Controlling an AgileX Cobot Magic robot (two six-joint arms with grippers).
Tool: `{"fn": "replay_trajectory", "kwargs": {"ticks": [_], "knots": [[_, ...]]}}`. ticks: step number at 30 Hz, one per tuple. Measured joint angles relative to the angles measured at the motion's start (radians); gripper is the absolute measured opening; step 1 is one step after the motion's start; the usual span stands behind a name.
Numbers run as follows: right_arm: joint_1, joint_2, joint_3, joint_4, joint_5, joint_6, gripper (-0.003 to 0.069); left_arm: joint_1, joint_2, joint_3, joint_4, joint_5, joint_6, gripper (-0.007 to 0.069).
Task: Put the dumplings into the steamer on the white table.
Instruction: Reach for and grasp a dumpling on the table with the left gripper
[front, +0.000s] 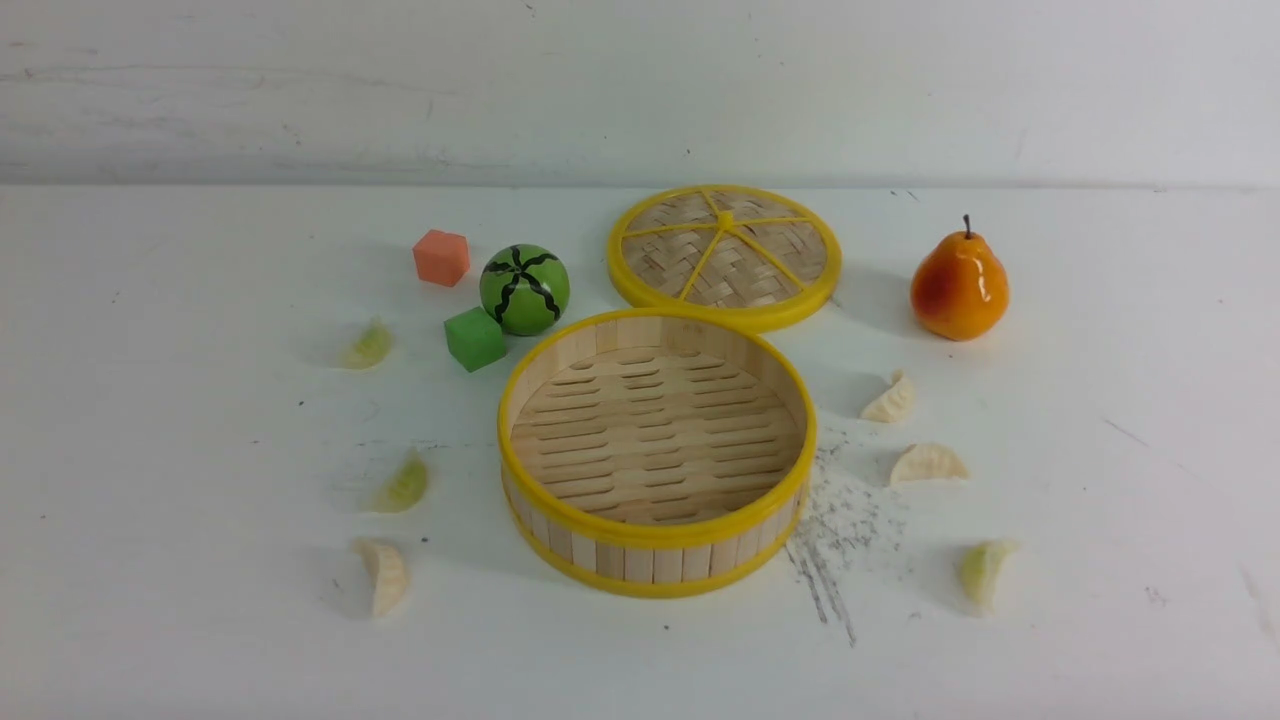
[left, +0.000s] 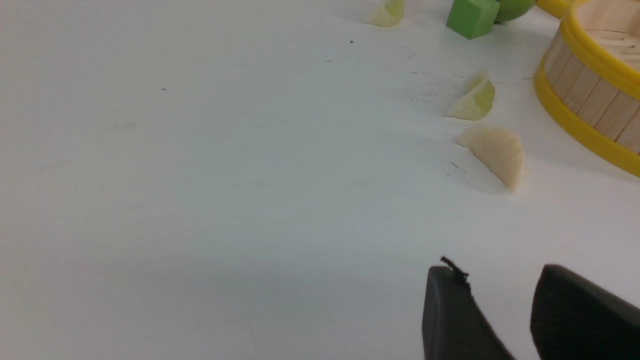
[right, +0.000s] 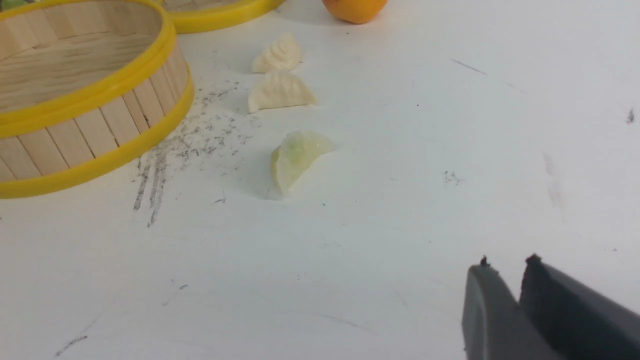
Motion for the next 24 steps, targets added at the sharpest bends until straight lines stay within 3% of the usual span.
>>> {"fn": "replay_trajectory", "kwargs": {"ticks": [7,14,24], "knots": [[0.000,0.000,0.000,0.000,0.000,0.000,0.0111,0.000,0.000,0.000,0.001,-0.033,0.000,0.0239],[0.000,0.000,0.008,-0.008,-0.068,0.000,0.0122,0.000,0.000,0.000,-0.008,-0.252,0.000,0.0239],[0.000,0.000,0.011,-0.010,-0.573,0.000,0.0132,0.000,0.000,0.000,-0.011,-0.802,0.000,0.0239]]}}
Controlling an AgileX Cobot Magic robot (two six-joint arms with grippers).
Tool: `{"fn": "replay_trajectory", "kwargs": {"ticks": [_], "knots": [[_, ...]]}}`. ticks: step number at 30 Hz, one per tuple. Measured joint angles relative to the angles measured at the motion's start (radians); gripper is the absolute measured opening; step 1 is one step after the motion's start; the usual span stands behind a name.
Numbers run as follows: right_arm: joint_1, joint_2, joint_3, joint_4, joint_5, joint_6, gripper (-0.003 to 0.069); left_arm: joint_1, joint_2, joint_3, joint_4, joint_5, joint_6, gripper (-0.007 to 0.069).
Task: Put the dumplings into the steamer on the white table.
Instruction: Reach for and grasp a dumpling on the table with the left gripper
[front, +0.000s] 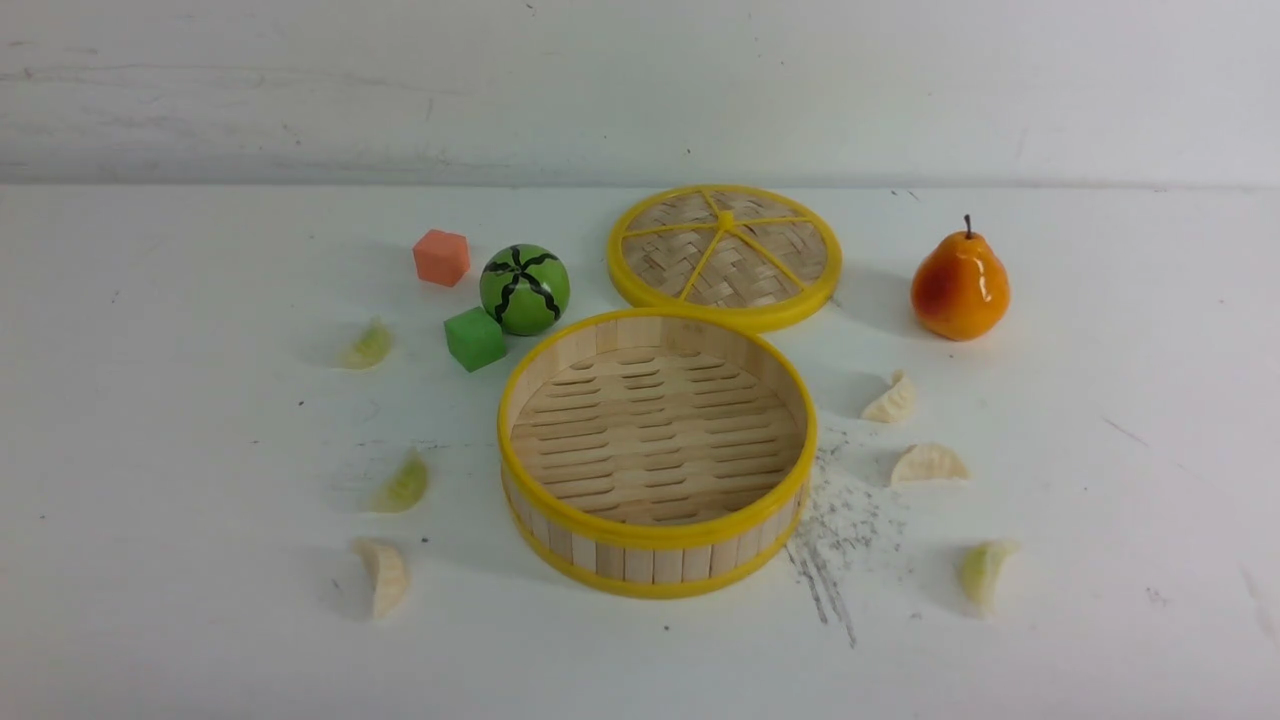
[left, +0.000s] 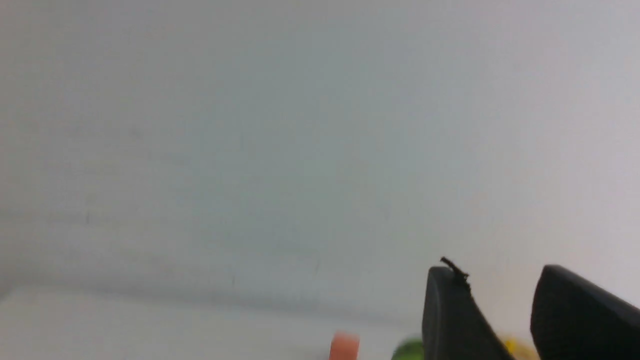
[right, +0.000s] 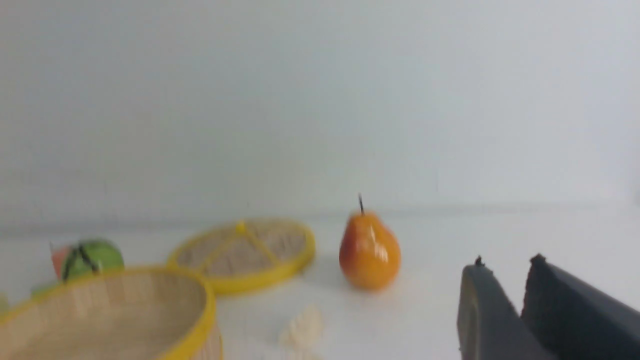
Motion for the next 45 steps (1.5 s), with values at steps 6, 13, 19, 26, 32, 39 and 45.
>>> {"fn": "replay_trajectory", "kwargs": {"ticks": [6,13,19,26,32,39,45], "knots": [[0.000,0.000,0.000,0.000,-0.259,0.002,0.0137,0.000,0.000,0.000,-0.002,-0.232,0.000,0.0239],[0.000,0.000,0.000,0.019,-0.578,0.132,0.0145,0.000,0.000,0.000,-0.011,-0.440,-0.207,0.0239],[0.000,0.000,-0.143,0.022,-0.471,0.157,0.0108,0.000,0.000,-0.118,-0.017,-0.300,-0.437,0.0216],[0.000,0.111,-0.523,0.026,-0.088,0.132,-0.0015,0.000,0.144,-0.538,0.017,0.165,-0.342,0.0025],[0.000,0.298,-0.679,-0.026,0.214,-0.014,-0.0012,0.000,0.418,-0.707,0.010,0.372,-0.306,-0.0013],[0.000,0.548,-0.685,-0.037,0.807,-0.085,-0.0011,0.000,0.798,-0.895,-0.090,0.936,-0.309,-0.0013],[0.000,0.704,-0.685,0.037,1.021,-0.179,-0.0010,0.000,1.116,-0.999,-0.334,1.205,-0.005,-0.0013]]}}
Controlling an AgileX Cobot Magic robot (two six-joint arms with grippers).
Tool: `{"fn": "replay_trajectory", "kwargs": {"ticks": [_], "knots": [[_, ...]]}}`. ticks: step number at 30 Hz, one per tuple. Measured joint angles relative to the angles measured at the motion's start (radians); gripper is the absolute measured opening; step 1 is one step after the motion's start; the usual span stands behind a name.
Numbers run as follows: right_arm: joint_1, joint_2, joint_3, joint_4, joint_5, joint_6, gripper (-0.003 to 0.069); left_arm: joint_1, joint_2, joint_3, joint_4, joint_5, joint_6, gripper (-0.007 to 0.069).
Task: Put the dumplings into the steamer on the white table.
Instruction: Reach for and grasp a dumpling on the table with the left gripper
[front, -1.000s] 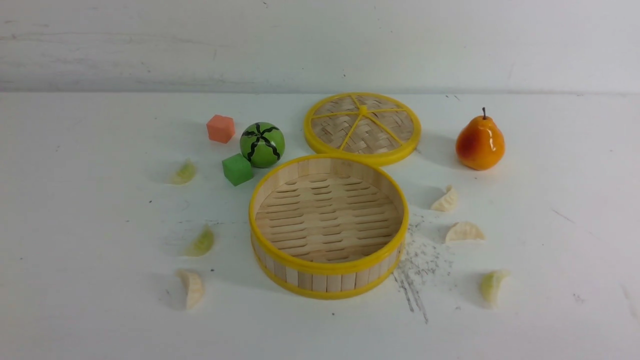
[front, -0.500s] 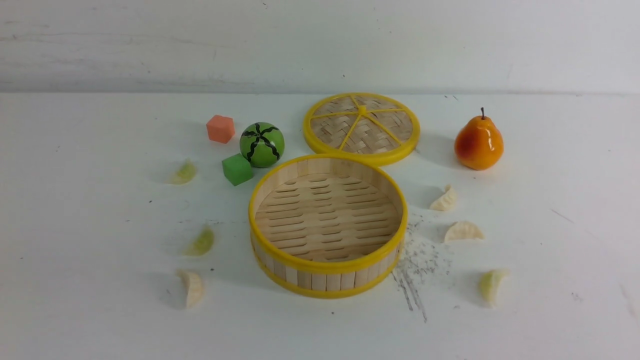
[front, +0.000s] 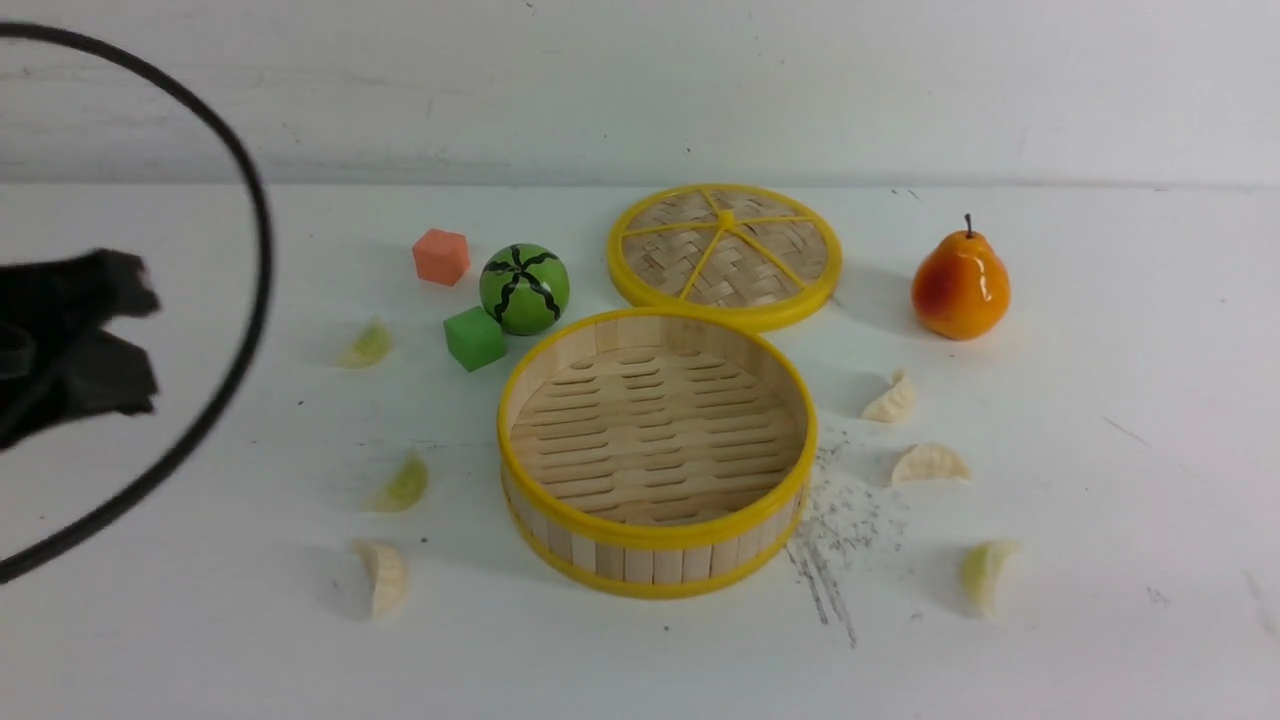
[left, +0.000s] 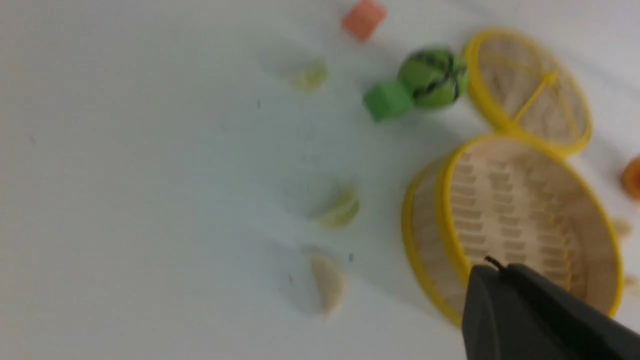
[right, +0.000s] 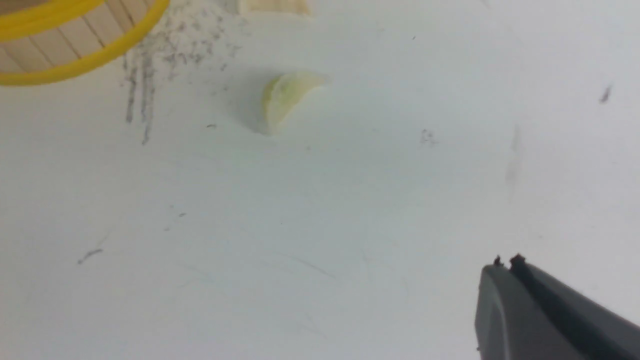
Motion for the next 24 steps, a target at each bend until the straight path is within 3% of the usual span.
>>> {"fn": "replay_trajectory", "kwargs": {"ticks": [5,11,19,22,24], "knots": [[0.000,0.050,0.000,0.151,-0.104,-0.081,-0.0008,0.000,0.219,-0.083,-0.197,0.070,0.241,-0.0013],[0.030,0.100,0.000,0.250,-0.121,-0.179,-0.0005,0.000,0.356,-0.211,-0.211,0.086,0.270,-0.0013],[0.206,0.136,0.000,0.174,-0.111,-0.209,-0.0003,0.000,0.684,-0.694,0.022,0.196,0.225,-0.0007],[0.239,0.136,0.000,0.135,-0.115,-0.209,-0.0001,0.000,0.805,-0.810,0.134,0.211,0.234,0.0047],[0.245,0.136,0.000,0.123,-0.129,-0.209,0.0000,0.000,0.887,-0.888,0.194,0.216,0.241,0.0133]]}}
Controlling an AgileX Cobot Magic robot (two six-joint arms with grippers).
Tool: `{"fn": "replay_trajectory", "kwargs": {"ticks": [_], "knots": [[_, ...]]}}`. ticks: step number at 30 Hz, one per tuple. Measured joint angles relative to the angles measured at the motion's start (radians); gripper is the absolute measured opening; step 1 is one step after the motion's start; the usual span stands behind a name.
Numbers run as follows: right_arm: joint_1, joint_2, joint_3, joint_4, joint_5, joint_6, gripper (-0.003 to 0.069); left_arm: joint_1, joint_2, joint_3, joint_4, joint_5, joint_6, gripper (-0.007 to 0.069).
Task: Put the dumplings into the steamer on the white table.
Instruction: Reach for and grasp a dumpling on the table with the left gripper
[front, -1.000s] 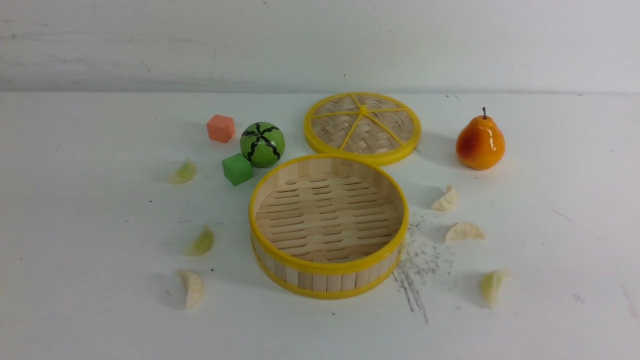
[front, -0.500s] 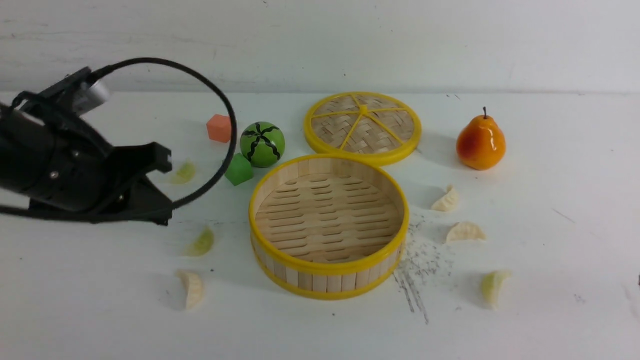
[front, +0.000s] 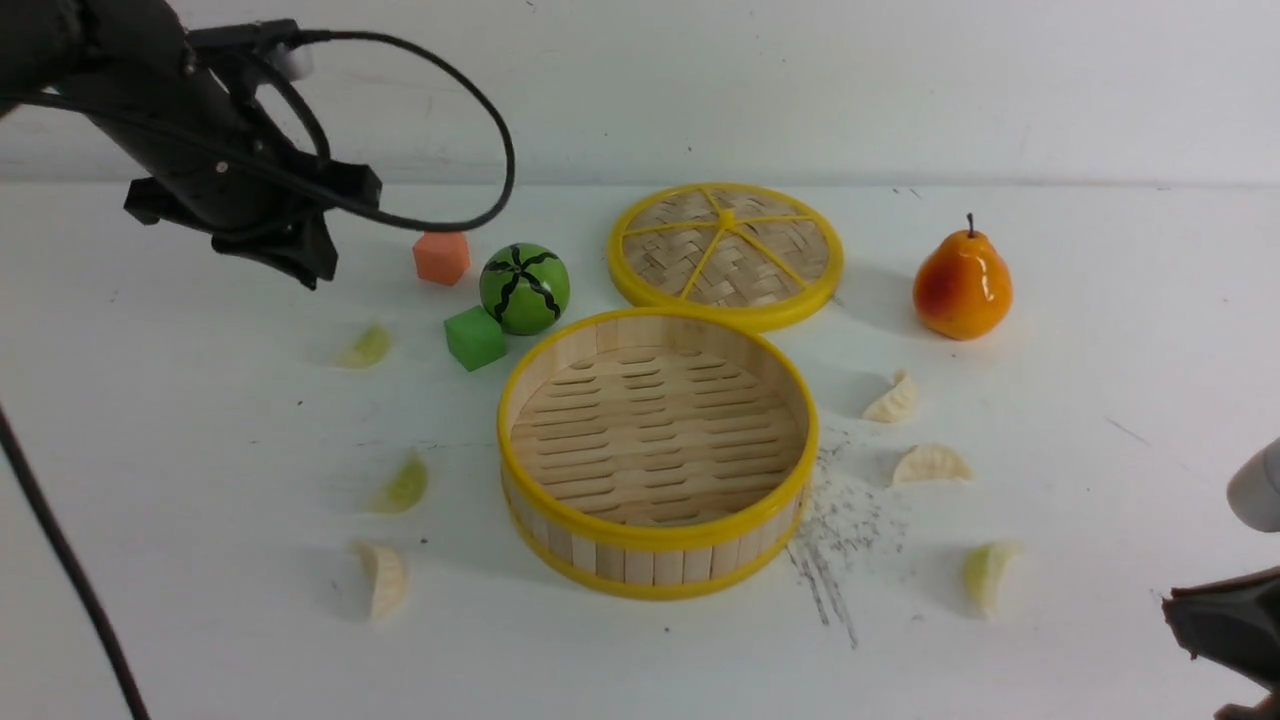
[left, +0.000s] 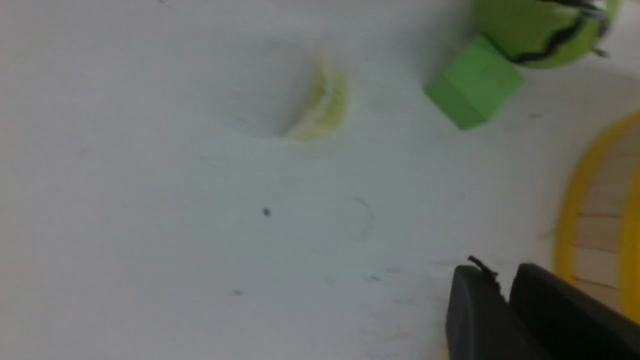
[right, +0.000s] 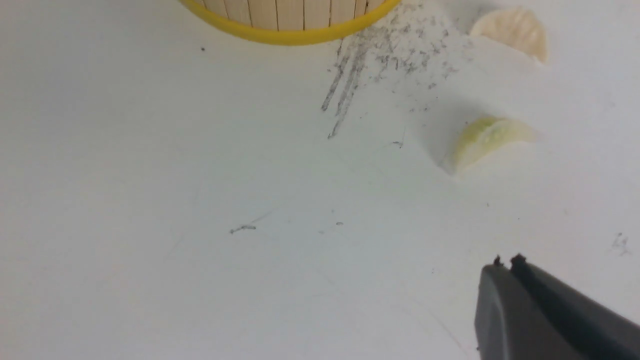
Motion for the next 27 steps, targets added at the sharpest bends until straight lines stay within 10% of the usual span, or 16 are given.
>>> {"fn": "replay_trajectory", "kwargs": {"ticks": [7,12,22,27], "knots": [[0.002,0.000,0.024,-0.035,-0.048,0.000,0.0003,0.000,0.226,-0.114,0.096,-0.112,0.061,0.0409],[0.002,0.000,0.111,-0.063,-0.101,-0.001,0.0006,0.000,0.303,-0.117,0.104,-0.175,0.075,0.0453],[0.002,0.001,0.159,-0.081,-0.246,-0.001,0.0013,-0.004,0.363,-0.125,0.093,-0.232,0.077,0.0175],[0.002,0.001,0.159,-0.081,-0.256,-0.001,0.0013,-0.011,0.358,-0.125,0.077,-0.210,0.077,0.0185]]}}
